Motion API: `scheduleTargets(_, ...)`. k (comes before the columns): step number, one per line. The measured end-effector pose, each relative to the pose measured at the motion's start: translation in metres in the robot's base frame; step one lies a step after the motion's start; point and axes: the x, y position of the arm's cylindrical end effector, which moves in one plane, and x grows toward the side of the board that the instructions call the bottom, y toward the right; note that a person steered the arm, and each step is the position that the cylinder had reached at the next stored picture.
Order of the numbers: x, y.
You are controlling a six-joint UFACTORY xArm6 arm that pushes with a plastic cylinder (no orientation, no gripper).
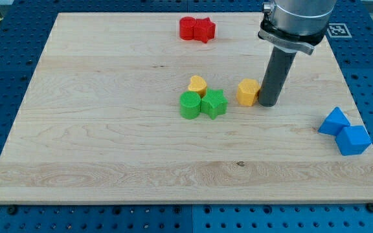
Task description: Move your arm towards right
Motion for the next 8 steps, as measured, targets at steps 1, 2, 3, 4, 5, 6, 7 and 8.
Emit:
scheduleTargets(1,-0.017,0.000)
scheduleTargets(2,-0.017,-0.013)
scheduleTargets(3,-0.017,-0.025)
scheduleTargets(4,-0.017,-0.041)
scheduleTargets(5,-0.018,-0.053)
scheduleTargets(6,-0.020,-0.056)
scheduleTargets(7,-0.027,-0.053)
scheduleTargets(8,-0.031,-0.029)
